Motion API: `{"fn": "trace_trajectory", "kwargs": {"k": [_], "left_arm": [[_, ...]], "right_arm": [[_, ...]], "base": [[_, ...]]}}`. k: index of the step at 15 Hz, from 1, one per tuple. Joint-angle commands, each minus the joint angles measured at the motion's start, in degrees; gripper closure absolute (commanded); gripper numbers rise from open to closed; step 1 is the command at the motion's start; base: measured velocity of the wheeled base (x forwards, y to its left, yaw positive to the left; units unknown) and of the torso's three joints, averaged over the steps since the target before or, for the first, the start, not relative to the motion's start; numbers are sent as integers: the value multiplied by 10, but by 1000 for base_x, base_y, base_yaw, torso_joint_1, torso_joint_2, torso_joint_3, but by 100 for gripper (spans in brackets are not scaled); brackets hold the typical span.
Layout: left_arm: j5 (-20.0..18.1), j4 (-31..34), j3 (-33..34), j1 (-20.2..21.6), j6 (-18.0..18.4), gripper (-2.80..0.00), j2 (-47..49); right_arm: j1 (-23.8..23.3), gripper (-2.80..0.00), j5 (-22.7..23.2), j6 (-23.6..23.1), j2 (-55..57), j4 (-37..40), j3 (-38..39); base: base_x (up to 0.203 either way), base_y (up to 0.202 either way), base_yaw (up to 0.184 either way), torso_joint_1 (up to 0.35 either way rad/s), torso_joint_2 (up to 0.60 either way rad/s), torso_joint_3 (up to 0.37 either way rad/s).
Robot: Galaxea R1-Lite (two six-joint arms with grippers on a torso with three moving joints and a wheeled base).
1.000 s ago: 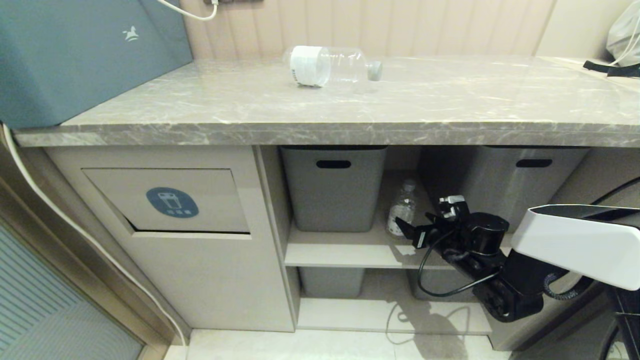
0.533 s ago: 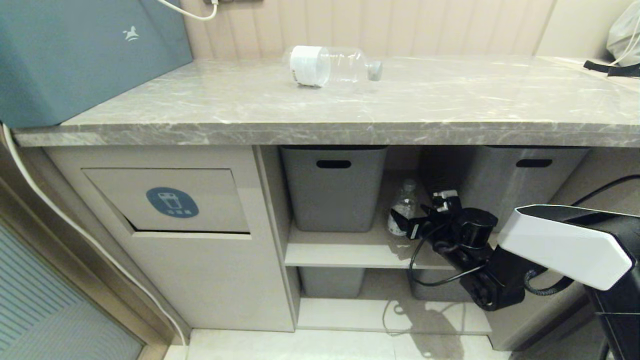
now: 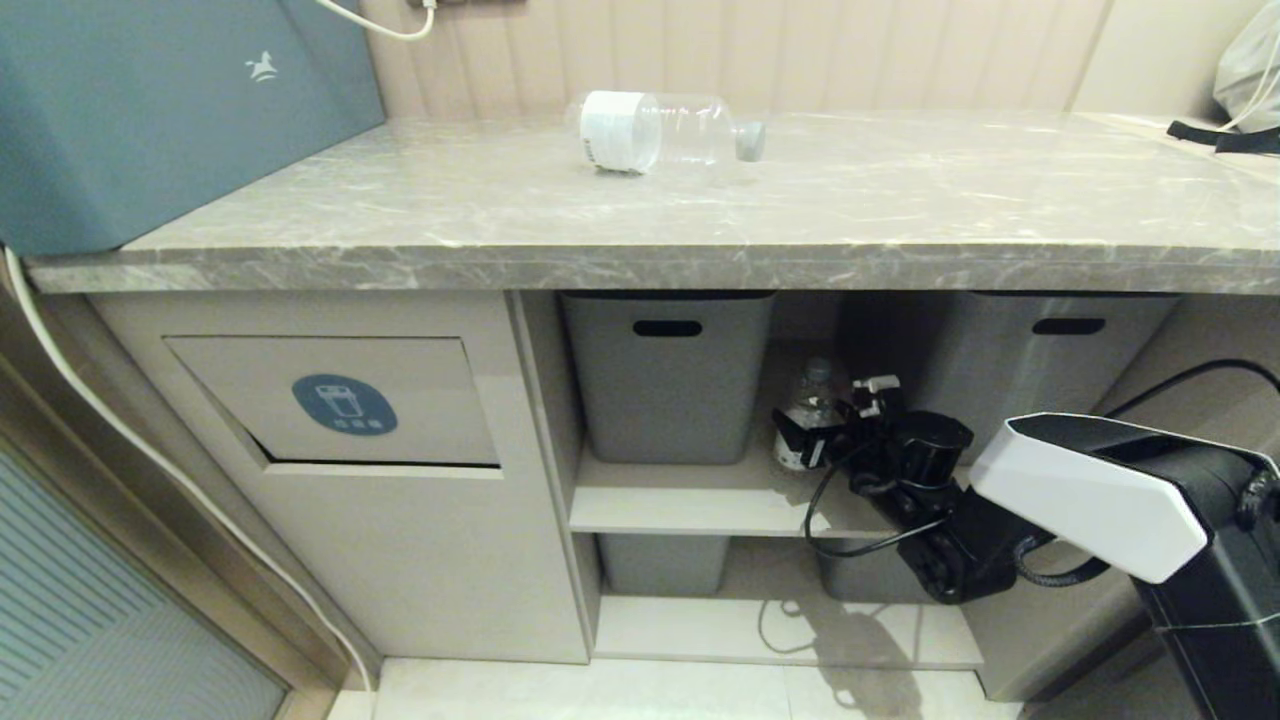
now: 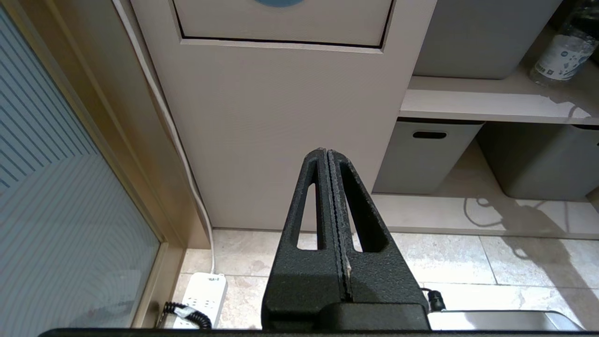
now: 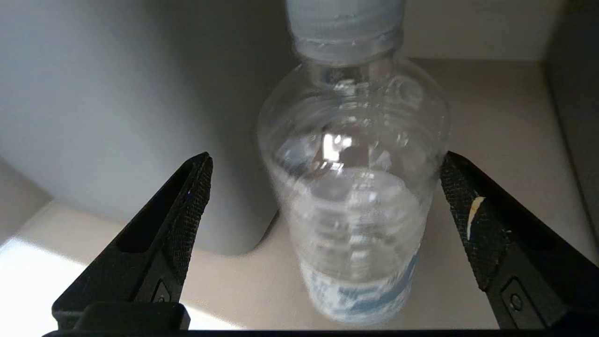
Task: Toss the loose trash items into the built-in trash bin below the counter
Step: Pick up the garbage
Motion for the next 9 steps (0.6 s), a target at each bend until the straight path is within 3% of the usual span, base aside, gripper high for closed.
{"fn": "trace_trajectory", "kwargs": {"k": [1,8,9], "left_arm": [[0,0,1,0,0,0,0],[0,0,1,0,0,0,0],[0,0,1,0,0,0,0]], "right_arm": [[-1,-280,0,-2,12,0,-22],[0,-280,-2,-5,30,6,-59],[0,0,-3,-5,34,8,-66]], "base": [[0,0,0,0,0,0],[0,0,0,0,0,0],[0,0,0,0,0,0]]}}
